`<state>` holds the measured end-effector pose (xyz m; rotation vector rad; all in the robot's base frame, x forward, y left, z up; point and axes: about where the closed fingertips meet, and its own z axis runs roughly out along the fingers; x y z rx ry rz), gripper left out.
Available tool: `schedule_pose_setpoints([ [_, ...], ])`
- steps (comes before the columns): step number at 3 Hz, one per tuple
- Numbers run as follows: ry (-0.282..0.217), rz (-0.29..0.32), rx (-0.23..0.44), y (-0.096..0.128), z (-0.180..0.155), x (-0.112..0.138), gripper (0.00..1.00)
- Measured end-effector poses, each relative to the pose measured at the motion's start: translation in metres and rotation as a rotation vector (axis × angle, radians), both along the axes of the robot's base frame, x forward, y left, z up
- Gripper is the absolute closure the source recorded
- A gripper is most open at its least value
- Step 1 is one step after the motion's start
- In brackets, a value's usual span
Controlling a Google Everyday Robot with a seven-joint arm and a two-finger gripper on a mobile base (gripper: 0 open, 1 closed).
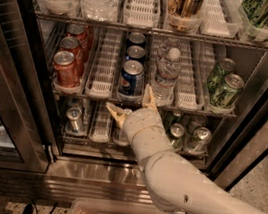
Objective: Pick pepsi can from middle shelf of fridge
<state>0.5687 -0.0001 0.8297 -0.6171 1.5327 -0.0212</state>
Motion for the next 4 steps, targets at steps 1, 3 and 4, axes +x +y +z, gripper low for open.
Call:
schedule_pose_setpoints([
  [1, -0.068, -0.028, 0.036, -0.003, 0.008, 0.008, 0.25],
  [3, -0.140, -0.079, 0.068, -0.010, 0.017, 0.017, 0.36],
  [4, -0.141, -0.105, 0.081, -0.014, 0.013, 0.023, 0.41],
])
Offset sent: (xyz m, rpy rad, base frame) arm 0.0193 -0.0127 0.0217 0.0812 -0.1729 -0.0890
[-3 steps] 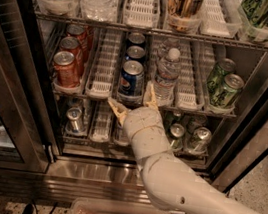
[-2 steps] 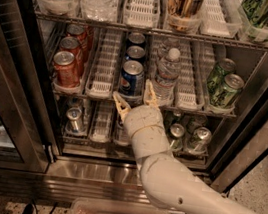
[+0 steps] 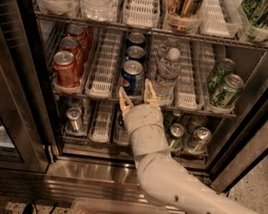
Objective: Pick pepsi can from middle shelf of fridge
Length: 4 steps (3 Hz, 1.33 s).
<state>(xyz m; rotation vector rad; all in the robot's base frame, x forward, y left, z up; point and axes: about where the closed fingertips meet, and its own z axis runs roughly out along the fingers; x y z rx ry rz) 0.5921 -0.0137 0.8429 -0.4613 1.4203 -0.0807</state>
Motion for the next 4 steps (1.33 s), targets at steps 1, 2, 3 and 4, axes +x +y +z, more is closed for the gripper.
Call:
schedule_pose_setpoints([
  [1, 0.004, 0.001, 0.000, 0.001, -0.001, 0.005, 0.38],
  [2, 0.004, 0.008, -0.001, 0.007, 0.000, 0.013, 0.32],
  [3, 0.010, 0.024, 0.030, 0.026, -0.005, 0.021, 0.35],
  [4, 0.005, 0.018, 0.035, 0.026, -0.003, 0.027, 0.34],
])
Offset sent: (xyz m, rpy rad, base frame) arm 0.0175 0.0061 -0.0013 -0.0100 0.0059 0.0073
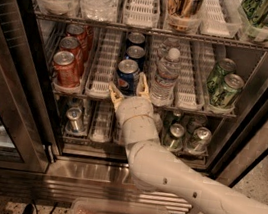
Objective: Pick pepsi can from middle shelf of fridge
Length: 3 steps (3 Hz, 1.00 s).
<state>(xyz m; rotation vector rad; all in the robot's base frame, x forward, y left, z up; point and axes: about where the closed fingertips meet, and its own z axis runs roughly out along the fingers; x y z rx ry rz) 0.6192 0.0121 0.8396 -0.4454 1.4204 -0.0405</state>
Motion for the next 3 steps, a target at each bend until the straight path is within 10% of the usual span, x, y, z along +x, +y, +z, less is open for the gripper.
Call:
schedule_pose_setpoints([
  [2, 0.000, -0.036, -0.007, -0.013, 0.000, 0.014, 0.34],
  [3, 0.005, -0.049, -0.010, -0.020, 0.000, 0.019, 0.53],
])
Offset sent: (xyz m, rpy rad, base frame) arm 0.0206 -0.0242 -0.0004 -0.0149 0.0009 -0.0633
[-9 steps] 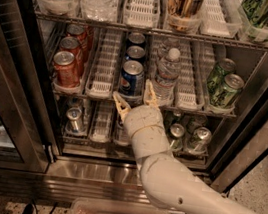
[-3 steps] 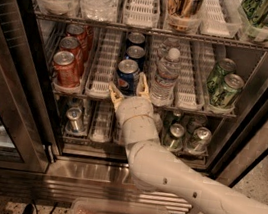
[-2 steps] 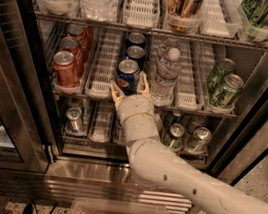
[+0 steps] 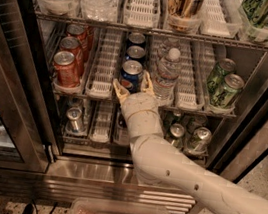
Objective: Pick pepsi can from middle shelf of fridge
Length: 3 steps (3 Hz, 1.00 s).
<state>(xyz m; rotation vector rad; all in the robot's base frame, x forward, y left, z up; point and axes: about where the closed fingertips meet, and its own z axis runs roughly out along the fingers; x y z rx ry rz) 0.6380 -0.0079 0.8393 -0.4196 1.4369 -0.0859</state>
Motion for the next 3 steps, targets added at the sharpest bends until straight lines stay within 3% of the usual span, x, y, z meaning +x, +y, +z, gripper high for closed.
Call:
schedule_pose_setpoints([
  [2, 0.017, 0.002, -0.004, -0.0043, -0.0033, 0.0017, 1.00],
  [3, 0.018, 0.006, -0.004, -0.0031, -0.0014, 0.0011, 1.00],
])
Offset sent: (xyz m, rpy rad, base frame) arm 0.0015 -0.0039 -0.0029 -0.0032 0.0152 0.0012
